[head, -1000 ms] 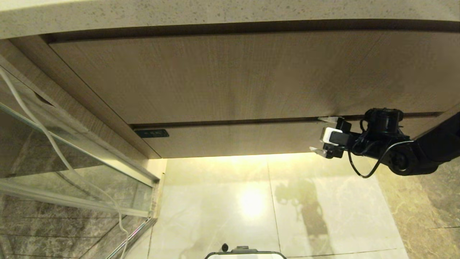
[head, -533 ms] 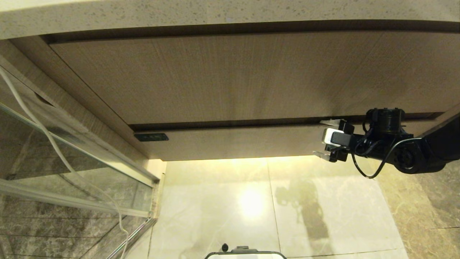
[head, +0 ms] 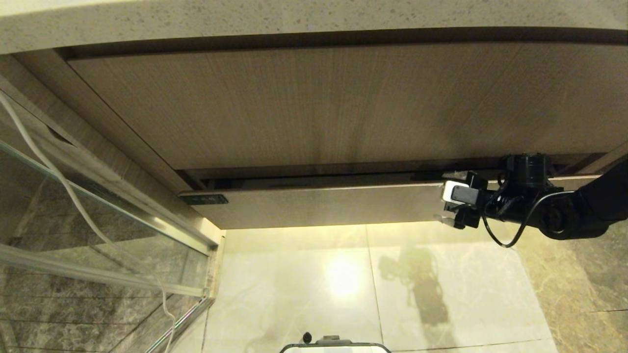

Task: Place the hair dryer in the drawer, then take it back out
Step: Pull open the drawer

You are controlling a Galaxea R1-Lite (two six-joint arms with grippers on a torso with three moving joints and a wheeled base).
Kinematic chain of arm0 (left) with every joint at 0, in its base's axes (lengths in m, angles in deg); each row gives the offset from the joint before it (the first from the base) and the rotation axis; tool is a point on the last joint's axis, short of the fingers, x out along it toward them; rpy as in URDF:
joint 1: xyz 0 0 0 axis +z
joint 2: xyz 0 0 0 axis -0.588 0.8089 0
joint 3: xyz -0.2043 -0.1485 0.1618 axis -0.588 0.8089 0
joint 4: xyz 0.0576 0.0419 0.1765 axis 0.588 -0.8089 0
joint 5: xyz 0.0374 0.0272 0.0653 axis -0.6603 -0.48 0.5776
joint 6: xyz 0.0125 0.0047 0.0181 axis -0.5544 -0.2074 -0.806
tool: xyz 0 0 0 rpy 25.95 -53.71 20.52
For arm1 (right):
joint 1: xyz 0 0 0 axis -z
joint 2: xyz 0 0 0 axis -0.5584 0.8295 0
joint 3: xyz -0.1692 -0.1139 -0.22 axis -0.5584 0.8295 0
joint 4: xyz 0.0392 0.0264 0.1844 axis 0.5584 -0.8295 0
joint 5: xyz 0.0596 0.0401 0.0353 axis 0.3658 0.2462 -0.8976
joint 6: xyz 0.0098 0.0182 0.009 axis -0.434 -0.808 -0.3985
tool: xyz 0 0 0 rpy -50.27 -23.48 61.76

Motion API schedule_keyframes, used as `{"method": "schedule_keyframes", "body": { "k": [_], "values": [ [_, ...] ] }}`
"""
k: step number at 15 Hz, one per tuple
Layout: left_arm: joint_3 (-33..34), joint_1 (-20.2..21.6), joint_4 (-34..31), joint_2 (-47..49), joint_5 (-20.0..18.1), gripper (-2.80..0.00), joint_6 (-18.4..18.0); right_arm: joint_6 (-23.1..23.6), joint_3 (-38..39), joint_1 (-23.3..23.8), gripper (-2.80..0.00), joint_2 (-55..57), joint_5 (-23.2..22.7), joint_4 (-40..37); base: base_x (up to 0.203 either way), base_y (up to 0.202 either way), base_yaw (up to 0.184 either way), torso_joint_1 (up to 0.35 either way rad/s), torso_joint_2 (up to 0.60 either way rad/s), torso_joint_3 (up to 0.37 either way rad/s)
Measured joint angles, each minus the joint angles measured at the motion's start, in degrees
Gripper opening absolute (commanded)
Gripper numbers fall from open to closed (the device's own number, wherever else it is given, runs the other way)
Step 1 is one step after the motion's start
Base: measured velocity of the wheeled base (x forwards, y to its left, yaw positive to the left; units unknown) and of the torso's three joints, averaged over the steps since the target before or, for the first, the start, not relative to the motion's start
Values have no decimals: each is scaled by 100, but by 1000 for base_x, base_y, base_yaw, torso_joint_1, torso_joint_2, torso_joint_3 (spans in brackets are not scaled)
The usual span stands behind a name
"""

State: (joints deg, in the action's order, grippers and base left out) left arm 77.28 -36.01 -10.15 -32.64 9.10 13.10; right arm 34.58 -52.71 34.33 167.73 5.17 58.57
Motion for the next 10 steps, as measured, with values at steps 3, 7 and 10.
{"method": "schedule_keyframes", "body": {
  "k": [3, 7, 10],
  "values": [
    [0, -2, -2, 0, 0, -280, -2, 7, 37, -5, 0, -2, -7, 17, 0, 0, 0, 0, 0, 0],
    [0, 0, -4, 0, 0, -280, 1, -35, -10, -24, 0, 7, 57, 78, 0, 0, 0, 0, 0, 0],
    [0, 0, -1, 0, 0, -280, -2, -33, 89, -20, 0, -52, 42, -14, 0, 0, 0, 0, 0, 0]
  ]
}}
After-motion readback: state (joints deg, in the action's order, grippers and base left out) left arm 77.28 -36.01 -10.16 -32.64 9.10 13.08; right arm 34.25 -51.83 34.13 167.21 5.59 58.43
